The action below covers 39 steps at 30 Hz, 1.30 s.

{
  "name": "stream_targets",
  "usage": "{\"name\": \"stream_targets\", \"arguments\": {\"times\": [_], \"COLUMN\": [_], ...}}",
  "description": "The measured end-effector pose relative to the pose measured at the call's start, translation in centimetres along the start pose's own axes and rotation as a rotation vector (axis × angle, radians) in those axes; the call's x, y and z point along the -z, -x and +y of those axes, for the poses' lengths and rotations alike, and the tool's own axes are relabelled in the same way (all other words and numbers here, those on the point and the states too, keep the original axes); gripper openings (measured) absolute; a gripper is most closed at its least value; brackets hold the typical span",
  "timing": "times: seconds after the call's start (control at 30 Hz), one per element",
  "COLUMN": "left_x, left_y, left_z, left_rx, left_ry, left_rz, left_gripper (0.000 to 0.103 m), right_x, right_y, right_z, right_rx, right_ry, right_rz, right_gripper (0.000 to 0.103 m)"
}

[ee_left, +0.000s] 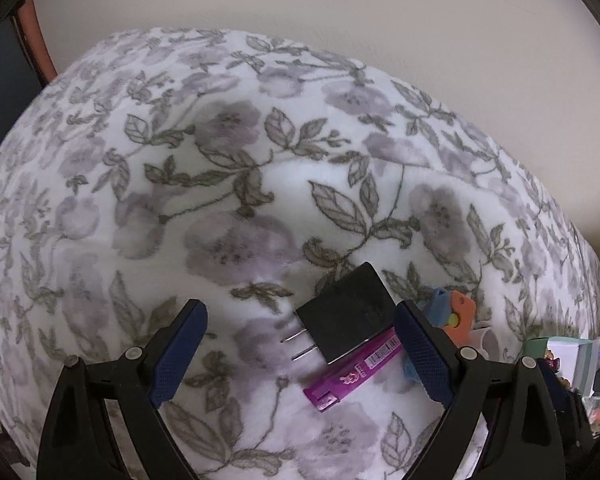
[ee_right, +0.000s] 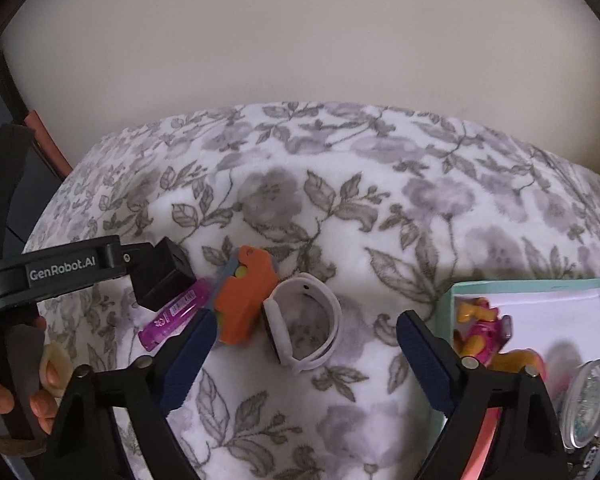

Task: Organize rigid objects
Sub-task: 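Grasp the black charger plug with the left tool while the right tool approaches the white watch, then grasp the white watch with the right tool while the left tool lifts the charger plug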

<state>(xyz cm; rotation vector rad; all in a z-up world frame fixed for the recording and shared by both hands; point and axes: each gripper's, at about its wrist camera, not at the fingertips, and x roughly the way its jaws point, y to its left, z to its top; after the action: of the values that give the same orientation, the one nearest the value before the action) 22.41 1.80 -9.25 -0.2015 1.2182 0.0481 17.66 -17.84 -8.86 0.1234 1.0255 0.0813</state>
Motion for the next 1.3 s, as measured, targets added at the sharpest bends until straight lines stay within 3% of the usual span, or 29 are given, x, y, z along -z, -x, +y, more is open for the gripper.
{"name": "stream_targets", "arguments": {"times": [0.17, 0.47, 0.5, 0.53, 0.57, 0.73, 1.03, 1.3], "left_x": [0.0, 0.3, 0.3, 0.3, 0.2, 0.2, 0.0, -0.6], "left_y": [-1.0, -2.5, -2.5, -2.6, -2.7, -2.7, -1.8, 2.5], "left_z": [-0.2, -0.9, -0.8, -0.8, -0.8, -1.1, -1.1, -1.7], "left_rx": [0.074, 0.063, 0.062, 0.060, 0.062, 0.071, 0.089, 0.138], "left_ry": [0.017, 0.017, 0.016, 0.015, 0.015, 0.013, 0.027, 0.027], "left_rz": [0.013, 0.009, 0.009, 0.011, 0.016, 0.020, 0.001, -0.097], "left_gripper": [0.095, 0.093, 0.090, 0.081, 0.074, 0.067, 0.067, 0.067], "right_x": [0.1, 0.3, 0.3, 0.4, 0.4, 0.4, 0.5, -0.2], "right_y": [-1.3, -2.2, -2.3, -2.4, -2.5, -2.4, -2.1, 0.0], "right_z": [-0.3, -0.1, 0.0, 0.0, 0.0, 0.0, -0.8, -1.5], "right_rx": [-0.009, -0.042, -0.044, -0.044, -0.045, -0.045, -0.069, -0.067], "right_ry": [-0.012, -0.017, -0.018, -0.020, -0.020, -0.025, -0.063, -0.071], "right_rz": [0.015, 0.017, 0.019, 0.023, 0.024, 0.020, 0.023, -0.013], "right_gripper": [0.087, 0.078, 0.077, 0.077, 0.071, 0.052, 0.051, 0.051]}}
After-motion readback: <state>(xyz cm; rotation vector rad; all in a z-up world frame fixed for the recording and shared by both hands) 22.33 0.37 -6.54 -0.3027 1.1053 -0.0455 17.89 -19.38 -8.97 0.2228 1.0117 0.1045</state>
